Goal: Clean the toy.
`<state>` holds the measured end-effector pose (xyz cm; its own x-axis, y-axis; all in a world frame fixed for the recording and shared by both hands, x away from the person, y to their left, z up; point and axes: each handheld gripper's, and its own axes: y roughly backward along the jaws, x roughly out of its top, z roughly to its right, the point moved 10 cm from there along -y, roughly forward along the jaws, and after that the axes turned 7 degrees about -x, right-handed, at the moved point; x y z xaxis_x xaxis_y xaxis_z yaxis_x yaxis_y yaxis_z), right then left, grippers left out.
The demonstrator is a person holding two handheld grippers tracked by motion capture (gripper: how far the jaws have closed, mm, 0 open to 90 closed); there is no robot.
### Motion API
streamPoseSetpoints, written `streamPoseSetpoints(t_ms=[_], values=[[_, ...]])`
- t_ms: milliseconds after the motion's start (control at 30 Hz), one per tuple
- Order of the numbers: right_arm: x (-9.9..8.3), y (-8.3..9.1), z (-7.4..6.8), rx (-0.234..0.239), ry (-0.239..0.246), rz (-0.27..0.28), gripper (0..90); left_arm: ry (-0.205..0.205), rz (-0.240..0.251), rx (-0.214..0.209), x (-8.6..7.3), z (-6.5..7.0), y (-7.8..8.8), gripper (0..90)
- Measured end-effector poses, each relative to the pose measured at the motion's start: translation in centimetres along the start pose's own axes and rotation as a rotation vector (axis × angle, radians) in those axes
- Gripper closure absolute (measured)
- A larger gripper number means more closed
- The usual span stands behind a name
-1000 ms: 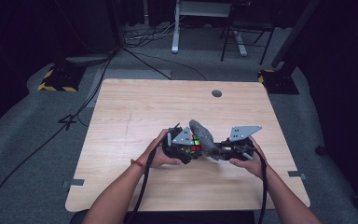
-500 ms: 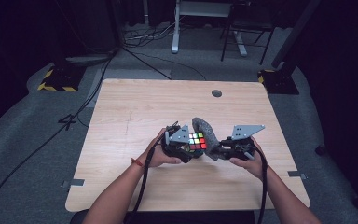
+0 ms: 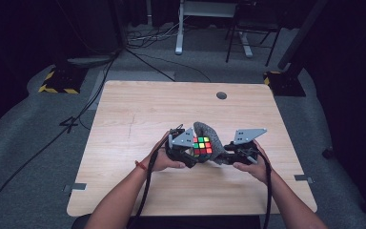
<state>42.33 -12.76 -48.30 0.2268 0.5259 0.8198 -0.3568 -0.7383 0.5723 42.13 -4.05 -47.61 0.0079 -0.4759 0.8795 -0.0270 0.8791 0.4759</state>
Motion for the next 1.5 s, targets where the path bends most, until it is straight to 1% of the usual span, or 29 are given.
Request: streamPoseSetpoints(t_ms=[67, 133, 267, 367, 433, 500, 567, 600, 633, 667, 733, 767, 833, 900, 967, 1033, 1100, 1133, 1167, 1200, 1233, 1267, 1300, 1367, 1400, 1433, 1467, 1500], values=[[-0.2, -0.3, 0.0, -0.004, 0.001, -0.012, 75.5, -0.003, -0.006, 0.005, 0.0, 0.0, 0.0, 33.4], [0.0, -0.2, 0.0, -0.012, 0.009, -0.003, 75.5, 0.017, 0.018, -0.003, 0.1, -0.1, 0.2, 33.4], [1.2, 0.9, -0.1, -0.024, 0.013, 0.061, 75.5, 0.023, -0.021, 0.002, -0.5, -0.4, -0.1, 33.3], [1.4, 1.2, -0.1, -0.028, 0.017, 0.075, 75.5, 0.024, -0.042, 0.011, -0.8, -0.5, -0.3, 33.2], [1.4, 1.3, 0.0, -0.03, 0.018, 0.077, 75.6, 0.008, -0.063, 0.024, -1.0, -0.6, -0.4, 33.1], [1.5, 1.4, 0.0, -0.029, 0.019, 0.083, 75.6, 0.01, -0.056, 0.027, -0.9, -0.6, -0.4, 33.0], [1.6, 1.5, 0.0, -0.031, 0.018, 0.093, 75.5, 0.004, -0.08, 0.038, -1.1, -0.7, -0.5, 32.6], [1.7, 1.6, 0.0, -0.028, 0.018, 0.093, 75.5, 0.001, -0.09, 0.041, -1.2, -0.8, -0.5, 32.1], [1.7, 1.6, -0.1, -0.024, 0.017, 0.097, 75.5, 0.005, -0.088, 0.042, -1.3, -0.8, -0.5, 31.7], [1.8, 1.7, -0.1, -0.023, 0.017, 0.102, 75.5, 0.005, -0.099, 0.041, -1.5, -0.8, -0.6, 31.6], [1.7, 1.7, -0.2, -0.025, 0.023, 0.095, 75.6, 0.004, -0.121, 0.04, -1.8, -0.8, -0.8, 31.5], [1.7, 1.7, -0.2, -0.024, 0.023, 0.096, 75.6, 0.003, -0.12, 0.041, -1.8, -0.8, -0.8, 31.6], [1.7, 1.7, -0.2, -0.023, 0.023, 0.094, 75.6, 0.011, -0.116, 0.027, -1.9, -0.7, -0.8, 32.2], [1.7, 1.7, -0.2, -0.021, 0.026, 0.093, 75.6, 0.003, -0.138, 0.025, -2.1, -0.7, -0.9, 32.2], [1.8, 1.8, -0.3, -0.015, 0.024, 0.1, 75.6, 0.014, -0.115, 0.022, -1.9, -0.8, -1.0, 31.6], [1.9, 1.8, -0.4, 0.002, 0.006, 0.118, 75.7, 0.017, -0.111, 0.017, -1.8, -0.7, -1.0, 29.7], [2.0, 1.5, -0.8, 0.023, 0.003, 0.126, 75.7, 0.003, -0.135, 0.004, -2.0, -0.4, -1.3, 32.2], [2.2, 1.4, -1.1, 0.03, 0.005, 0.131, 75.7, -0.01, -0.148, 0.007, -2.2, -0.3, -1.5, 33.1], [2.2, 1.3, -1.3, 0.028, 0.021, 0.122, 75.7, -0.01, -0.155, 0.012, -2.3, -0.3, -1.6, 33.3], [2.3, 1.3, -1.3, 0.015, 0.033, 0.118, 75.7, -0.012, -0.164, 0.019, -2.4, -0.3, -1.7, 33.3], [2.3, 1.3, -1.2, 0.005, 0.035, 0.116, 75.7, -0.014, -0.155, 0.024, -2.3, -0.4, -1.6, 33.5], [2.3, 1.4, -1.2, 0.01, 0.027, 0.122, 75.8, -0.01, -0.147, 0.014, -2.1, -0.4, -1.5, 33.5], [2.3, 1.5, -1.1, 0.014, 0.02, 0.127, 75.8, -0.01, -0.144, 0.014, -2.1, -0.4, -1.5, 33.6], [2.2, 1.7, -0.9, 0.001, 0.024, 0.119, 75.8, -0.013, -0.14, 0.028, -2.0, -0.4, -1.4, 33.6], [2.0, 1.8, -0.7, -0.007, 0.024, 0.11, 75.8, -0.015, -0.127, 0.024, -1.8, -0.4, -1.3, 33.6], [1.7, 1.8, -0.4, -0.009, 0.01, 0.095, 75.8, -0.012, -0.116, 0.029, -1.7, -0.5, -1.1, 33.6], [1.3, 1.6, -0.1, -0.014, 0.005, 0.076, 75.8, -0.015, -0.113, 0.039, -1.6, -0.6, -1.0, 33.6], [1.0, 1.4, 0.0, -0.019, 0.006, 0.064, 75.8, -0.014, -0.103, 0.039, -1.4, -0.6, -0.8, 33.6]])
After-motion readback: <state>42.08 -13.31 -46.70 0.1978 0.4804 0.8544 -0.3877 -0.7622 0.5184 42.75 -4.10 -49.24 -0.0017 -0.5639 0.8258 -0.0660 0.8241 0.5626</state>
